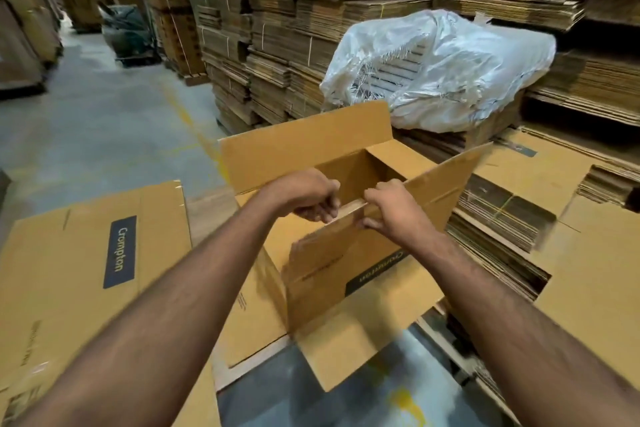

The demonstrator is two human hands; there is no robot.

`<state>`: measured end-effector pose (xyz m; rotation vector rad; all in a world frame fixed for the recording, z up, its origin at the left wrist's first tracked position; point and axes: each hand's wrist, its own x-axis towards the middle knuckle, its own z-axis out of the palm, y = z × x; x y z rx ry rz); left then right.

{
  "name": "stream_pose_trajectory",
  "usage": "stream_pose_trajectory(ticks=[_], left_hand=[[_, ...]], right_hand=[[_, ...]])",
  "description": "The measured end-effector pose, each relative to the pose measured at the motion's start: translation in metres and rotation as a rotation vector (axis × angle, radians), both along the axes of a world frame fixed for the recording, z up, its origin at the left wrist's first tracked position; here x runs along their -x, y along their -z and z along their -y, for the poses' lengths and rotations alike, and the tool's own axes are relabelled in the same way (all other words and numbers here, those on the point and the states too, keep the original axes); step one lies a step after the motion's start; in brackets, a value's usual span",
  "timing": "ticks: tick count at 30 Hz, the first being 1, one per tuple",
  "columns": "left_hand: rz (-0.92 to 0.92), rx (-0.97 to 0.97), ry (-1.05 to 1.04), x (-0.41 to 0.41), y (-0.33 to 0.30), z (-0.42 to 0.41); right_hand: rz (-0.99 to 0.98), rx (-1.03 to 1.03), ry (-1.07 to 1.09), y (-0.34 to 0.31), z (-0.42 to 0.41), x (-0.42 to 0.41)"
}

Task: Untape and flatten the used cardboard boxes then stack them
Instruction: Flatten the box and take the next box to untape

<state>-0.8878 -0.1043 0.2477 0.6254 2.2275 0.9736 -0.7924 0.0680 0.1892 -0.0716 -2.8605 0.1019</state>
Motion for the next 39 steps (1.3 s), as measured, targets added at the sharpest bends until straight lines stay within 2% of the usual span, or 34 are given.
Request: stream_pose_trajectory(ticks=[1, 5, 10, 13, 17, 22, 26, 31, 33, 39], left_hand=[[-0.032, -0.017, -0.023, 0.012, 0.008, 0.007], [-0.469, 0.177, 0.098, 0.042, 0.059, 0.015], [-0.641, 0.278, 0.411, 0.046, 0.109, -0.002], [-0.757, 0.411, 0.523, 0.046, 0.125, -0.009], [-0.804, 0.521, 0.621, 0.055, 0.127, -0.004], [-0.905, 0.336, 0.681, 0.077, 0.088, 0.006], [-0.980, 0.281, 0.761, 0.090, 0.060, 0.026], [-1.068, 0.439, 0.790, 0.094, 0.035, 0.046], [-1.127, 0.475, 0.764, 0.090, 0.032, 0.055], [-1.228, 0.530, 0.567, 0.085, 0.030, 0.077]], right_hand=[[0.005, 0.005, -0.002, 0.001, -0.001, -0.001], [0.007, 0.014, -0.012, 0.006, 0.000, -0.007], [0.012, 0.039, -0.009, 0.007, 0.001, -0.018], [0.015, 0.020, 0.018, 0.007, 0.005, -0.023], [0.014, 0.005, 0.074, 0.006, 0.011, -0.029], [0.075, 0.026, 0.121, 0.007, 0.012, -0.034], [0.163, 0.073, 0.118, 0.001, 0.010, -0.038], [0.350, 0.036, 0.120, -0.009, 0.004, -0.034], [0.368, 0.018, 0.111, -0.011, 0.004, -0.033], [0.263, 0.058, 0.200, -0.008, 0.012, -0.029]])
